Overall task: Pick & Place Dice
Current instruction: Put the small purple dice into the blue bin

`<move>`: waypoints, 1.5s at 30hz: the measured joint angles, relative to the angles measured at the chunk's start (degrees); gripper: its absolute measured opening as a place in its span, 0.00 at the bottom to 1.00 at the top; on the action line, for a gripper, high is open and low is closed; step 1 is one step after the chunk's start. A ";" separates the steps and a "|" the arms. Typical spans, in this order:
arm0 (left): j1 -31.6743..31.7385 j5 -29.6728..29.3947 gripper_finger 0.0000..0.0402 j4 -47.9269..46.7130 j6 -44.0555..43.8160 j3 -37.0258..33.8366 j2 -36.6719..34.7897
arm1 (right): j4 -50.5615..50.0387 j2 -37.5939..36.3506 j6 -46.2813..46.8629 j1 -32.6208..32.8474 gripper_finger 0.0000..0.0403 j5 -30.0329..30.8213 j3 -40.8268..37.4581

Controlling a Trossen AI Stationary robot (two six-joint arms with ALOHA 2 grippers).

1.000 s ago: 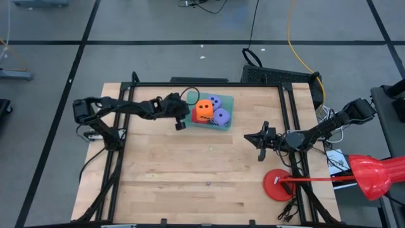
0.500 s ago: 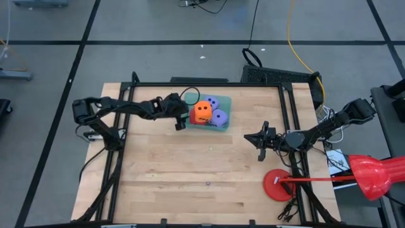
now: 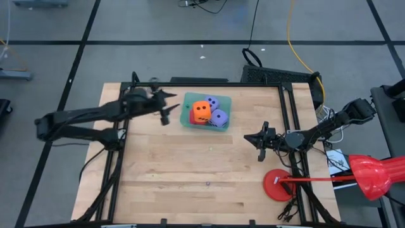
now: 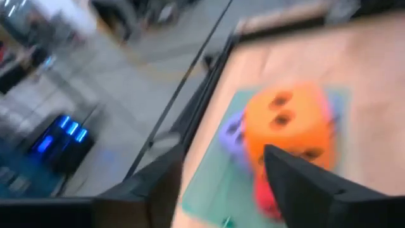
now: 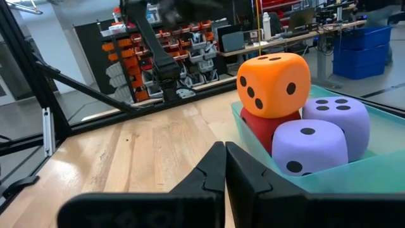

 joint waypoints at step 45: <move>-5.73 20.50 0.01 17.76 -26.40 -26.73 -22.83 | 1.07 0.00 0.02 0.07 0.01 0.19 0.00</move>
